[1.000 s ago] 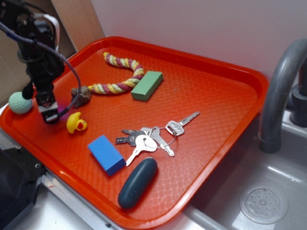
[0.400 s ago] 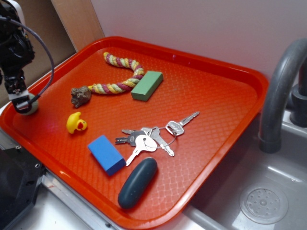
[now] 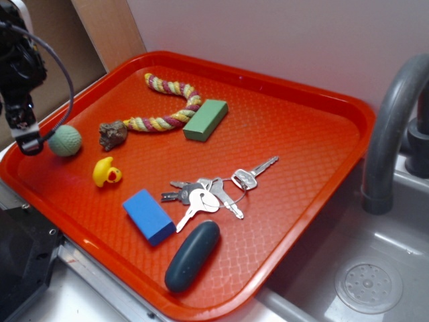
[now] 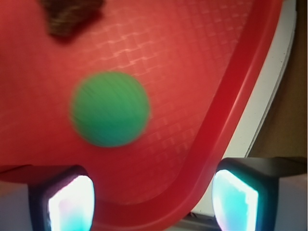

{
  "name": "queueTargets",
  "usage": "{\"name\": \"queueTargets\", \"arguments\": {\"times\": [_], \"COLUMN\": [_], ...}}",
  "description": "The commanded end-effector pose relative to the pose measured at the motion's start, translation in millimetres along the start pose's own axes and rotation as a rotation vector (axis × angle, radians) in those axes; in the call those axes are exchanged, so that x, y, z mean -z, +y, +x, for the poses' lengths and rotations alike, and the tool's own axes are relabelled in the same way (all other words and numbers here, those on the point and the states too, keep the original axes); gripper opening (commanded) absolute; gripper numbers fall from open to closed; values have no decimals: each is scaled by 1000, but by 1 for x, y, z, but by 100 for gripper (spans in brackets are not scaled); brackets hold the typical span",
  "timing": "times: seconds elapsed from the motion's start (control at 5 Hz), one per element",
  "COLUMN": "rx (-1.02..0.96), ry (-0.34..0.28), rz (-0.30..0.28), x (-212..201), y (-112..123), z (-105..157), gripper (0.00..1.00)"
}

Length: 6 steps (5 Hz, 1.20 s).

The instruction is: Grab the green ball.

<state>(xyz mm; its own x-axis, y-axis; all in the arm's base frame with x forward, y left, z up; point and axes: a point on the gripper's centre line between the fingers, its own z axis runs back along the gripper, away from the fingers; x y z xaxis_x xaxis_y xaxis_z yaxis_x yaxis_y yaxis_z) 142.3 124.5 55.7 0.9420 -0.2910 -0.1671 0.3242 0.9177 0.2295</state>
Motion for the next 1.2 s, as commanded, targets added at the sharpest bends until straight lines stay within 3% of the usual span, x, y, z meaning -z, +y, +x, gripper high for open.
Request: {"name": "queueTargets", "arguments": {"times": [0.0,0.2,1.0], "rx": [17,-34,-74], "ry": [-148,-204,-189], "rz": [-157,-153,-132], "x": [27,15,-18], "y": [-24,-28,-25], "z": [36,34,27], "gripper": [87,0,0]}}
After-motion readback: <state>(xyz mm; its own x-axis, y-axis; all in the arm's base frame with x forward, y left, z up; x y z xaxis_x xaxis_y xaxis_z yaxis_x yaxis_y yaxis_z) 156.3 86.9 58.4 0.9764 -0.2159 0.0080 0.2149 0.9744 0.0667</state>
